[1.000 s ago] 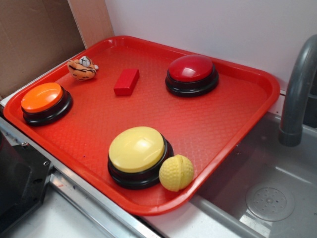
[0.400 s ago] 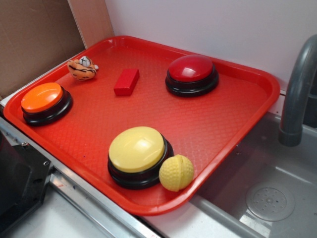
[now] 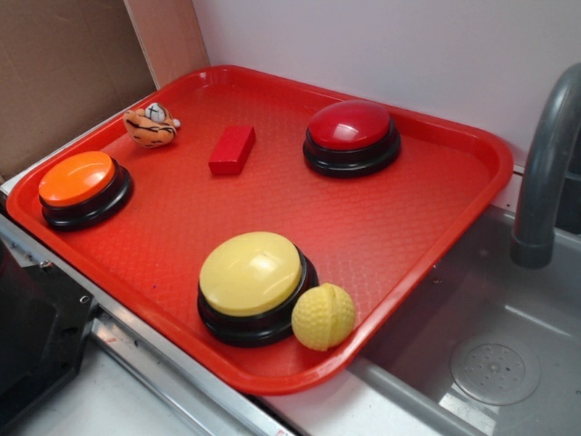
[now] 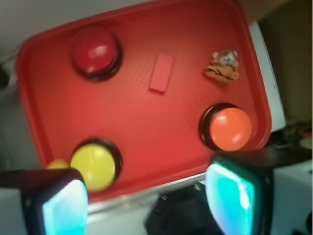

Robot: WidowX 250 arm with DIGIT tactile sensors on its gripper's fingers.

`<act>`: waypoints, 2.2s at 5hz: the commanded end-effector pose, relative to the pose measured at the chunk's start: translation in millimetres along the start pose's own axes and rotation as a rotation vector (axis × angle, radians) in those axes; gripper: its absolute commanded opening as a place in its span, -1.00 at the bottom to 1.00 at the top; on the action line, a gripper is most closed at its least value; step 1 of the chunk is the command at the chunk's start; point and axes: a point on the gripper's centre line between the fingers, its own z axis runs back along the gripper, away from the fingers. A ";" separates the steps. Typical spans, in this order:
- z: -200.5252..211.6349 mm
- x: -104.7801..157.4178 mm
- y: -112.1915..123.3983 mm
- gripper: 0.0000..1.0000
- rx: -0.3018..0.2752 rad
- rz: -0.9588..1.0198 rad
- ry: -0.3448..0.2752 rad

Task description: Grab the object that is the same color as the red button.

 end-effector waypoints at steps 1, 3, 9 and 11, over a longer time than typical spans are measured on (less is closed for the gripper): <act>-37.7 70.3 28.9 1.00 0.003 0.187 0.058; -90.0 97.0 18.7 1.00 0.055 0.137 0.057; -171.4 97.2 32.4 1.00 0.095 0.103 0.093; -191.9 96.5 49.5 0.98 0.102 0.144 0.160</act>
